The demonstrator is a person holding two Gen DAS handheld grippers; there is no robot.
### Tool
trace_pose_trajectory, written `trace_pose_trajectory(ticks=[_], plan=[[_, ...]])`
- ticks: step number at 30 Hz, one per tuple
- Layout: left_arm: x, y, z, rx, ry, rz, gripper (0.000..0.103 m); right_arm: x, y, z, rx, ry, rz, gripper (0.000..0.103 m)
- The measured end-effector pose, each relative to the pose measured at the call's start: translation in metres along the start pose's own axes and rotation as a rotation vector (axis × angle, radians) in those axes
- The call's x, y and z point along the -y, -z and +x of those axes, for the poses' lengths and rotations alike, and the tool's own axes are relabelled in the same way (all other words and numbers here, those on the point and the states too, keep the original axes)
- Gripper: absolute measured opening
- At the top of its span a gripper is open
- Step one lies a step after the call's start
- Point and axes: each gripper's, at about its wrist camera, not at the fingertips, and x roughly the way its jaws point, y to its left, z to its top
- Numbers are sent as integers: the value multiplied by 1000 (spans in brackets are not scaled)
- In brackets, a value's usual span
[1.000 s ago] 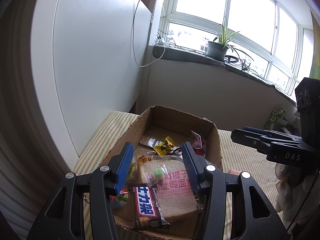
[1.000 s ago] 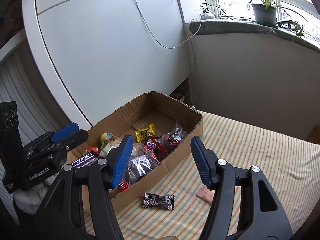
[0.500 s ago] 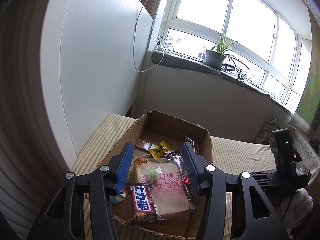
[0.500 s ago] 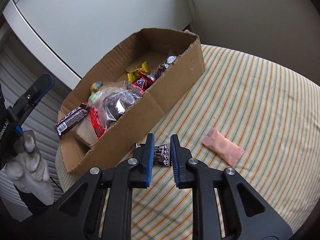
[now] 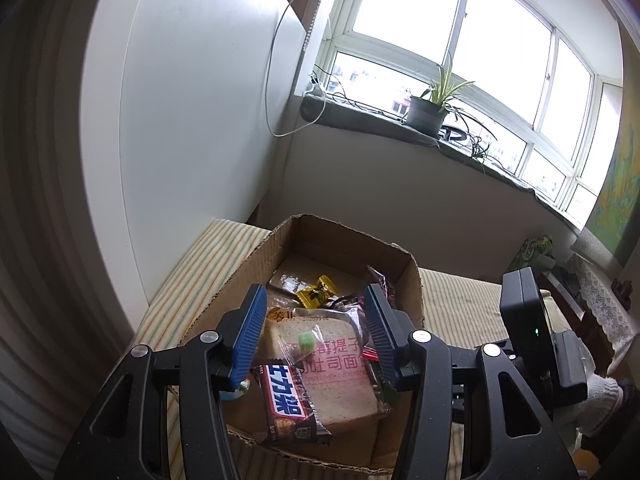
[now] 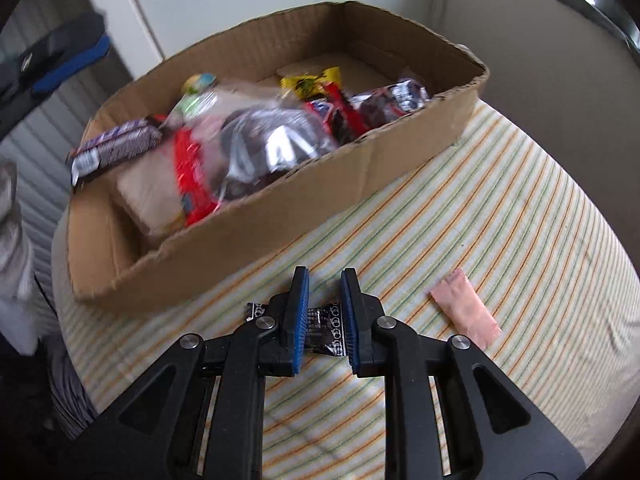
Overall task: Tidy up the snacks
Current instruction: 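Withdraw both tools from the box toward the dark chocolate piece, then grasp the dark chocolate piece with the right tool while the left grasps the pink candy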
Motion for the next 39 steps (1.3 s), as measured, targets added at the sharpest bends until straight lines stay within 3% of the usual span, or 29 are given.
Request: trace_pose_trajectory(ticks=[5, 11, 17, 19, 22, 27, 30, 31, 34, 37, 39], plan=[[3, 1, -1, 0, 11, 3, 49, -15, 32, -16, -35, 84, -136, 17], [18, 4, -5, -2, 44, 25, 49, 16, 72, -37, -24, 167, -44, 17], [65, 14, -1, -40, 136, 114, 49, 48, 99, -49, 13, 269, 57, 17], [84, 21, 4, -63, 169, 156, 49, 55, 105, -59, 51, 246, 121, 17], [103, 27, 8, -86, 196, 188, 49, 46, 115, -79, 136, 109, 144, 17], [122, 37, 25, -159, 235, 202, 49, -4, 126, -90, 166, -22, 114, 17], [131, 39, 29, -173, 237, 216, 49, -12, 132, -86, 176, -204, 158, 17], [132, 39, 31, -178, 234, 216, 49, -16, 130, -78, 169, -227, 174, 17], [132, 39, 36, -191, 227, 201, 49, -8, 128, -59, 165, -160, 211, 17], [135, 43, 43, -213, 224, 207, 49, 15, 133, -60, 198, -175, 301, 13], [142, 49, 52, -242, 225, 227, 49, 29, 136, -63, 210, -130, 318, 13]])
